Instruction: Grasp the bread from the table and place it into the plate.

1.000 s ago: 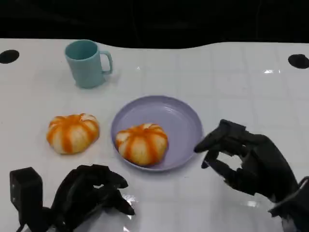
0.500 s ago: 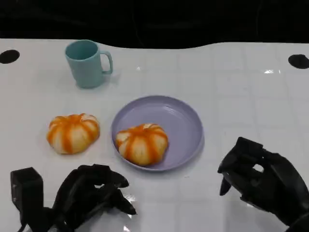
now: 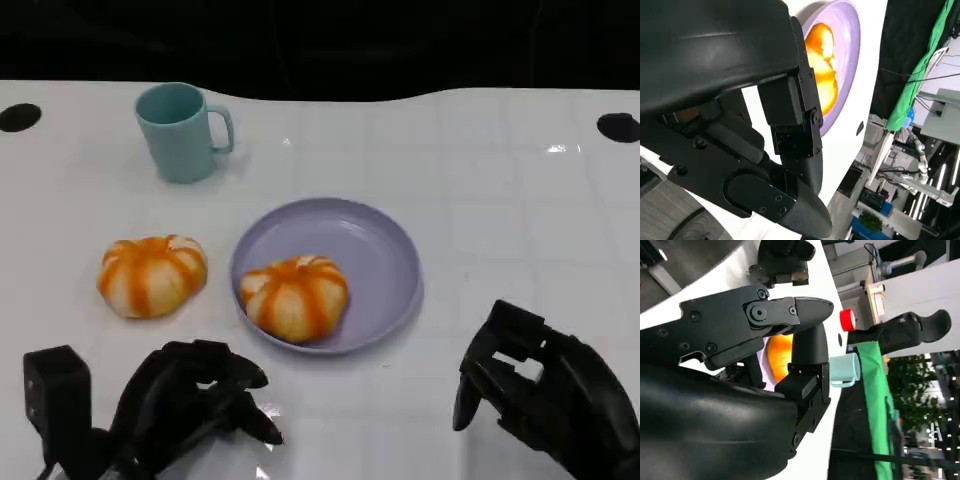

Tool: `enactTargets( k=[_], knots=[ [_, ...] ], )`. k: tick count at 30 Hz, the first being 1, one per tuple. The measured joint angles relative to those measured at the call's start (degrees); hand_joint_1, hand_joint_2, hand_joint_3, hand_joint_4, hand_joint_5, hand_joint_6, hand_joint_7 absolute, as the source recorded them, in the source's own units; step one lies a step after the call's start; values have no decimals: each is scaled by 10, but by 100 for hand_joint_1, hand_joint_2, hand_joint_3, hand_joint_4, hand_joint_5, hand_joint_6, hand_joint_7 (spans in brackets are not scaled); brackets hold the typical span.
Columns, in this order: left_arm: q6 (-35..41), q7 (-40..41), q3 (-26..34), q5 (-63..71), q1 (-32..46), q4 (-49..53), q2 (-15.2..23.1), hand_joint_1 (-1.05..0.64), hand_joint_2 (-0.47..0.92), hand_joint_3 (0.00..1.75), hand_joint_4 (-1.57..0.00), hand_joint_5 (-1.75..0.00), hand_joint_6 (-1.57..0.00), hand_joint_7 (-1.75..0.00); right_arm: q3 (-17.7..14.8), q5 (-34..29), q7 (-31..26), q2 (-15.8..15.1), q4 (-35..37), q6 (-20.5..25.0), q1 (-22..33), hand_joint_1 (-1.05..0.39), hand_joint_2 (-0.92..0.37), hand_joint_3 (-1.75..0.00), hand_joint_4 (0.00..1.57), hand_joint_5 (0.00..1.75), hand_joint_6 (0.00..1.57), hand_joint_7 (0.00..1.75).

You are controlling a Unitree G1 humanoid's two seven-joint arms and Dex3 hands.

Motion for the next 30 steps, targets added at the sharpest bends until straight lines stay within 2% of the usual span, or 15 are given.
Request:
enactTargets(
  k=[5,15,30],
  knots=[
    [7,0,-1,0,0,-4,0,-105,75,0,-157,-47,-157,-22,-8,13,22,3,19,4,0,-56,-92,-27,73,175,55,174],
    [-4,0,0,0,-4,7,0,-105,77,1,-156,-47,-157,-21,-28,25,62,10,55,4,-12,-58,-92,-27,73,175,58,172],
    [-22,-1,4,0,-20,35,5,-105,77,1,-156,-47,-157,-20,-34,25,75,16,73,18,-18,-58,-92,-29,73,175,57,175]
  ],
)
